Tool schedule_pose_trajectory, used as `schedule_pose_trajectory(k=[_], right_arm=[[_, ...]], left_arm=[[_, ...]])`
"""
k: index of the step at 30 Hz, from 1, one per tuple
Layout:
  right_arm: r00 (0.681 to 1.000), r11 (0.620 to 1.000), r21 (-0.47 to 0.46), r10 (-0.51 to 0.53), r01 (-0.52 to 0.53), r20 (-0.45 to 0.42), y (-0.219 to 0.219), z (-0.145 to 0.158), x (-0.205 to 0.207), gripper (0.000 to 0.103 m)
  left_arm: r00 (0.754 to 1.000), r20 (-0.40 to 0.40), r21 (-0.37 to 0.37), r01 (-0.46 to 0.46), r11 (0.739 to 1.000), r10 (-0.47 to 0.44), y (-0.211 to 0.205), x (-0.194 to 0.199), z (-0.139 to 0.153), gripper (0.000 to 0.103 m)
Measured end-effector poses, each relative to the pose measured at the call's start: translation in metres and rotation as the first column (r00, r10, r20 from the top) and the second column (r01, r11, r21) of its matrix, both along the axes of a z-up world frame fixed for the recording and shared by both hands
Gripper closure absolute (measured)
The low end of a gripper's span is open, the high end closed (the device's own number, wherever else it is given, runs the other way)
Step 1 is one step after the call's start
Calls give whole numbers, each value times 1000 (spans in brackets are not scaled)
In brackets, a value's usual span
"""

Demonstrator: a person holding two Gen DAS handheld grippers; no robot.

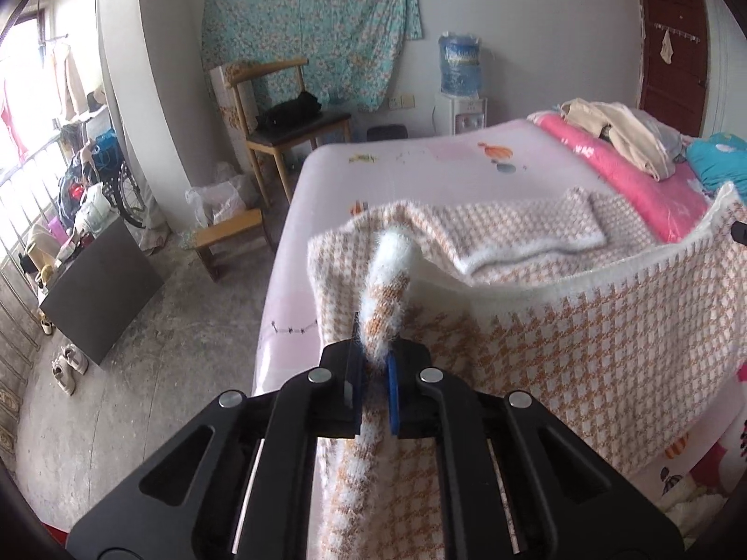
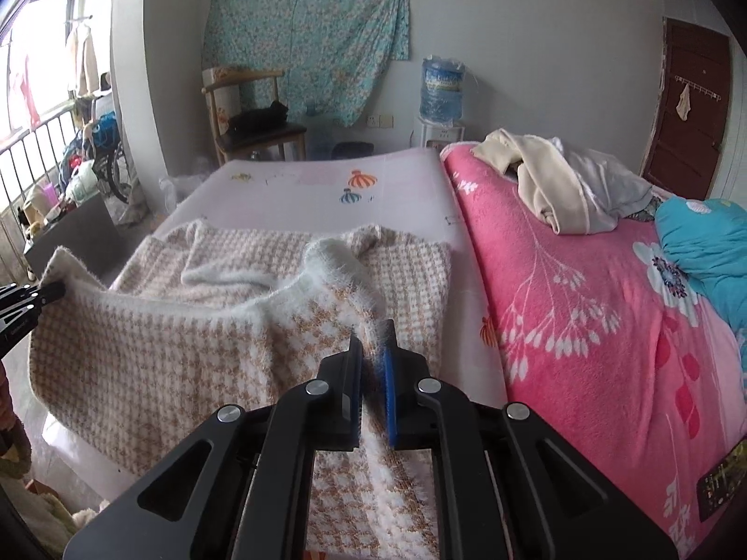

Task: Fold large clothes

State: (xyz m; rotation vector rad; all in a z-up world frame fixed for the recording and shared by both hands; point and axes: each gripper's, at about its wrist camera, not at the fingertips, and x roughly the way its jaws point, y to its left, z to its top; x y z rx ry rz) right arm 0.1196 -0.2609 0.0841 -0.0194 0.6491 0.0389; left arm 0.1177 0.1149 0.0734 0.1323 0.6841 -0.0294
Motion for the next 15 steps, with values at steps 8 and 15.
schedule_pose_trajectory(k=[8, 15], right_arm=[[991, 999, 19, 41, -44, 130, -17, 43, 91, 96], [995, 987, 155, 47, -32, -93, -35, -27, 233, 95]], left_arm=[[987, 148, 37, 51, 998, -56, -9, 101, 57, 96], [997, -61, 9, 44, 999, -43, -11, 255, -7, 92]])
